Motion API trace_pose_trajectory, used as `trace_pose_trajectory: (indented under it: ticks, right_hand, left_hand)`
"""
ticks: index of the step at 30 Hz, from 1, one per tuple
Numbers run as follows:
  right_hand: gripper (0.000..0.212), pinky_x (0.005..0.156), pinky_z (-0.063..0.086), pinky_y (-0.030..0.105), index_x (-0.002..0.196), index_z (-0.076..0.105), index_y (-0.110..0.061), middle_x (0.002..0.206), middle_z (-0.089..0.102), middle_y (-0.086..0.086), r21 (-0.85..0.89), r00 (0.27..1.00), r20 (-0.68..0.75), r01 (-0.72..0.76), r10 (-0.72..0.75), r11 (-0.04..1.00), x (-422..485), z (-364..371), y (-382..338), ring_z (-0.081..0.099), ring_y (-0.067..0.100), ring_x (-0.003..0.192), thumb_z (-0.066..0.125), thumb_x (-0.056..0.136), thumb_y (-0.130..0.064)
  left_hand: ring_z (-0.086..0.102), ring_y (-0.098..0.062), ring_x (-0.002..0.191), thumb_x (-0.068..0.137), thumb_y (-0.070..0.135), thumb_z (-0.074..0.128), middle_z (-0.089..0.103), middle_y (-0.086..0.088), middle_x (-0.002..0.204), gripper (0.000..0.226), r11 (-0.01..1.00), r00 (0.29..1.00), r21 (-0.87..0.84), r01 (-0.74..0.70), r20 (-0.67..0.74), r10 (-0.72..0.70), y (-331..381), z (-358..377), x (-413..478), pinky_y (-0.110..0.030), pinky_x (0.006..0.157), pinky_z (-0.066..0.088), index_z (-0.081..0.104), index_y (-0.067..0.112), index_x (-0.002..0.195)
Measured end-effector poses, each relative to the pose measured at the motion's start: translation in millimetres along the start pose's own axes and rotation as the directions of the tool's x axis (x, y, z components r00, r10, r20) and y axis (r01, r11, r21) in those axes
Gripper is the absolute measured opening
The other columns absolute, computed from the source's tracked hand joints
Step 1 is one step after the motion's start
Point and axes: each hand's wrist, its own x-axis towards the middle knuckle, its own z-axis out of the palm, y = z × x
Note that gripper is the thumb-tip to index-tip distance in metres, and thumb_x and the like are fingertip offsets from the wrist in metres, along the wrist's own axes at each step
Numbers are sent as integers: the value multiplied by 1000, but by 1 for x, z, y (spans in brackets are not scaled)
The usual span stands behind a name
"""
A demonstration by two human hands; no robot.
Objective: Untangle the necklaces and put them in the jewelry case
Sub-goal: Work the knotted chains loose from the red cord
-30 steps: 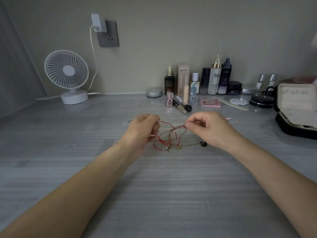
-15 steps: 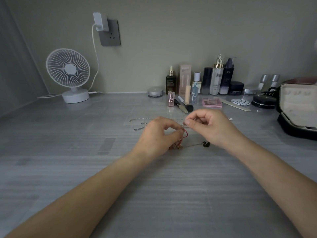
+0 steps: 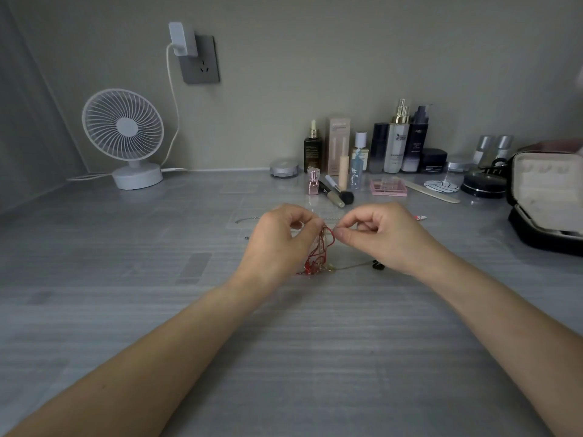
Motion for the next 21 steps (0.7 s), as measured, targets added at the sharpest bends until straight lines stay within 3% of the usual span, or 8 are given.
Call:
trace_pose_trajectory:
  ticks: [2,4,9,13,17,21]
  right_hand:
    - [13,44,26,18,70,66,-26,48,41,3,-13,1000,-4,2,-2,1000,0,1,1,31,11,45,67,82,-22]
    - [9,43,26,18,73,64,-26,42,39,-6,-2,1000,12,-3,3,1000,-1,2,1,30,7,41,69,80,-22]
    - [11,47,22,25,76,63,-22,39,30,-8,-13,999,24,22,-22,1000,-3,11,-2,24,6,36,73,75,-25]
    - [10,48,29,24,75,66,-18,39,34,-6,-76,998,-16,51,-53,996,-3,12,-2,28,7,37,70,79,-26]
    - [14,44,28,13,68,62,-25,35,36,-8,-87,998,-20,59,-61,994,-3,7,0,31,8,37,68,81,-22]
    - [20,46,31,15,66,62,-32,43,41,-8,-159,998,-53,35,-44,987,0,3,2,39,6,44,66,80,-19]
  left_hand:
    - [51,5,71,89,21,56,55,17,74,22,1000,998,3,28,52,-28,0,2,0,-3,58,35,55,30,69]
    - [52,1,70,91,22,53,55,15,71,27,998,994,-12,61,92,-60,-1,4,0,-5,59,36,52,31,66]
    - [50,-3,63,90,24,55,55,10,64,28,994,989,-38,101,115,-97,-3,6,1,-14,59,38,54,26,62]
    - [49,-5,63,87,26,60,55,9,63,26,995,991,-52,81,114,-75,-5,4,2,-12,59,37,57,28,61]
    - [54,-2,69,85,22,63,60,11,70,20,998,990,-35,60,133,-55,-5,2,2,-15,66,43,60,25,65]
    - [55,3,69,85,19,62,60,15,72,18,998,987,1,61,150,-61,-5,2,2,-12,64,43,60,26,68]
